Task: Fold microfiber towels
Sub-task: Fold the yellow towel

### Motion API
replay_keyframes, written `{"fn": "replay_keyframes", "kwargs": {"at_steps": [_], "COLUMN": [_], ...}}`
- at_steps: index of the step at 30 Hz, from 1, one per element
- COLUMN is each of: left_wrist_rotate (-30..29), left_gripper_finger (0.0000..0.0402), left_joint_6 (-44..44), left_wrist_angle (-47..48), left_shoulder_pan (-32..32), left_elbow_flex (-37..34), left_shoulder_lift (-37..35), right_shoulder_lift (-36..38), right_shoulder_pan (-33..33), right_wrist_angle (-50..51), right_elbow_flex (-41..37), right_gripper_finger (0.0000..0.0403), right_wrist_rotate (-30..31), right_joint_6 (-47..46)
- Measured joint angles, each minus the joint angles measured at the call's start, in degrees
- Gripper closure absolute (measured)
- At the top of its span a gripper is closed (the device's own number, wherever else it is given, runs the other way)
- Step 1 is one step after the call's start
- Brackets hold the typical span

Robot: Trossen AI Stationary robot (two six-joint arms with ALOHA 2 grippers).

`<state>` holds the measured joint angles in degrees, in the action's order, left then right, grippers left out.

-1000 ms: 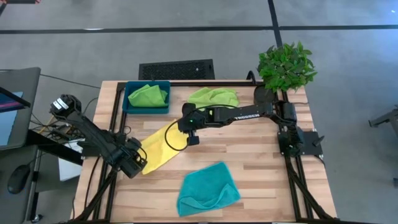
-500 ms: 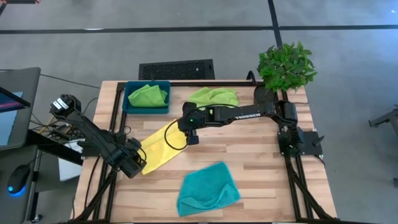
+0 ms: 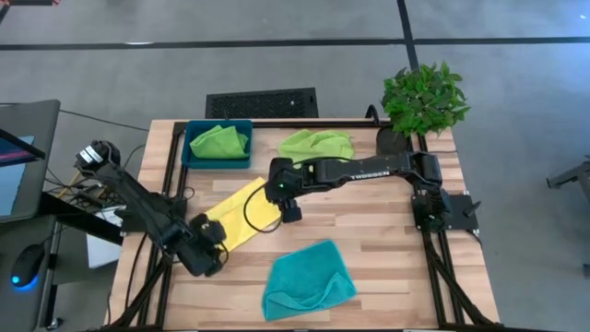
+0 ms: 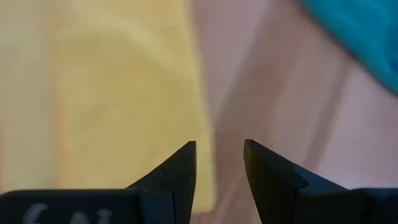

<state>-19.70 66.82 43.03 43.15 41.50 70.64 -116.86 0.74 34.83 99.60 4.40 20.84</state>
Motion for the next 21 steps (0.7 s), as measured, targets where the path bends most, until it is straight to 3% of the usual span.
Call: {"fn": "replay_keyframes", "kwargs": {"at_steps": [3,12,21], "left_wrist_rotate": [-0.31,-0.05,1.66], "left_gripper_finger": [0.0276,0.0276,0.0276], "left_joint_6": [-4.44,-6.23,-3.44], "left_wrist_angle": [-3.15,-2.48,0.15], "left_shoulder_pan": [1.52,4.89,5.19], "left_elbow_flex": [0.00,-0.02,0.39], "left_shoulder_lift": [2.57,14.24,20.66], "right_shoulder_lift": [0.00,0.00,0.00], "right_shoulder_pan": [1.57,5.50,7.41], "right_wrist_angle": [1.11,1.41,1.59], "right_elbow_flex": [0.10,0.10,0.10], "right_gripper_finger": [0.0163,0.0163,0.0163], "right_wrist_rotate": [0.00,-0.02,-0.03], "right_joint_6": [-0.09,-3.25,-5.90]}}
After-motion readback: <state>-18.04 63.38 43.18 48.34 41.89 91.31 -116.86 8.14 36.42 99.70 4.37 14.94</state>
